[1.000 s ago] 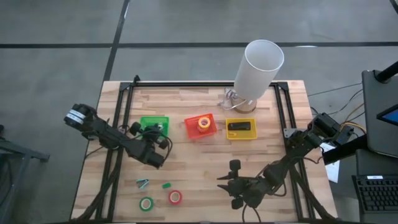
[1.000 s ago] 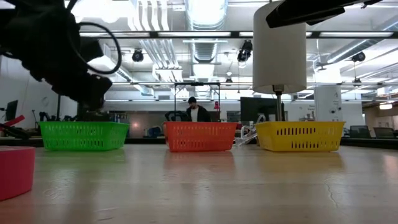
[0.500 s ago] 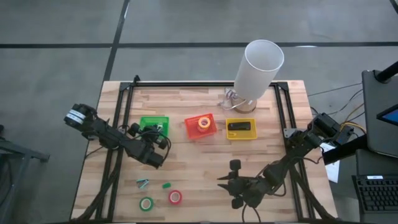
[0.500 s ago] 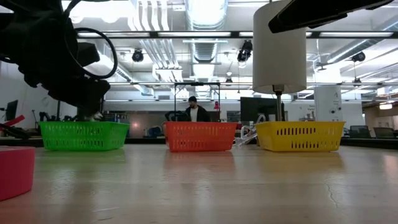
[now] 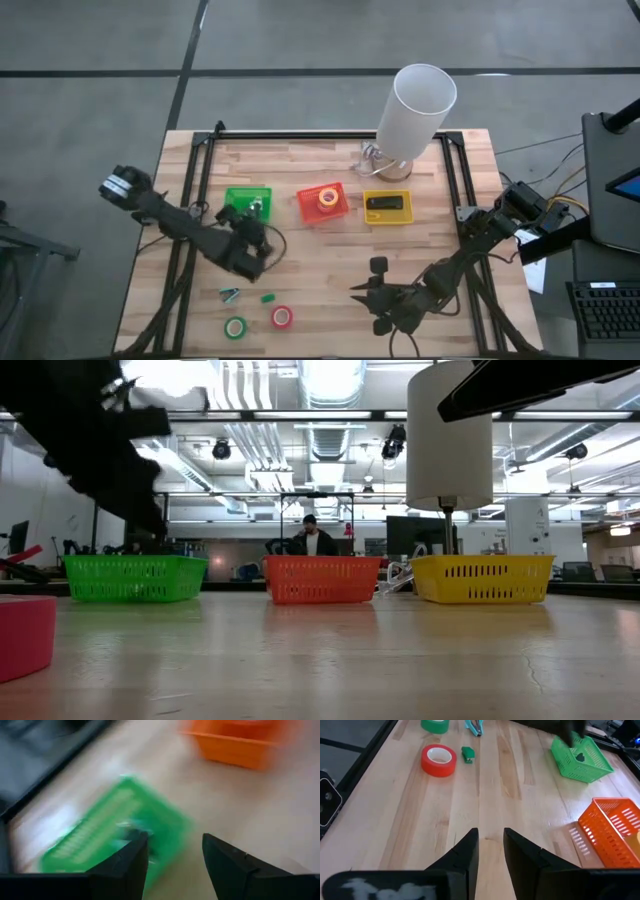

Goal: Pick and place Stapler, Stapler remover, tape
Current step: Put the green stapler into the yellow basket

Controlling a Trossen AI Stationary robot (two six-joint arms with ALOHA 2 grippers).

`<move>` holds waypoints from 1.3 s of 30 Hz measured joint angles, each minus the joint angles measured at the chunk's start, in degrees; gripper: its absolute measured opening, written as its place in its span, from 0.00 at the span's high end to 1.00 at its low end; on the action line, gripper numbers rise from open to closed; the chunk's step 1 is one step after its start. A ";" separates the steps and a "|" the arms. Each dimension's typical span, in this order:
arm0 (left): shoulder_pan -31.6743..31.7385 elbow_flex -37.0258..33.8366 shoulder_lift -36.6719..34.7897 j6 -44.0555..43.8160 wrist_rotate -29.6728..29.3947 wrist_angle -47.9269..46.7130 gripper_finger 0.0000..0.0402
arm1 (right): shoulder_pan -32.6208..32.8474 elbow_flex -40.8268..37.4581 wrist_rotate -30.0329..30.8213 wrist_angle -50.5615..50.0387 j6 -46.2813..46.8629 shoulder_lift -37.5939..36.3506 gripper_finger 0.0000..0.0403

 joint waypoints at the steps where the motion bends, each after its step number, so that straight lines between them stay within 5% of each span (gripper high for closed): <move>1: -1.45 0.69 -0.12 4.27 2.08 2.12 0.53 | 0.00 -0.02 0.00 0.00 -0.01 0.02 0.78; 6: -7.54 2.06 -0.24 12.14 11.28 13.49 0.54 | 0.00 -0.04 0.02 -0.04 -0.14 0.02 0.77; 19: -12.40 -0.46 4.57 1.26 26.66 26.90 0.54 | 0.02 -0.06 0.02 -0.17 -0.27 0.02 0.83; 39: -16.18 -0.56 8.57 1.87 29.04 34.79 0.53 | 0.02 -0.70 0.04 -0.39 -0.01 0.02 0.84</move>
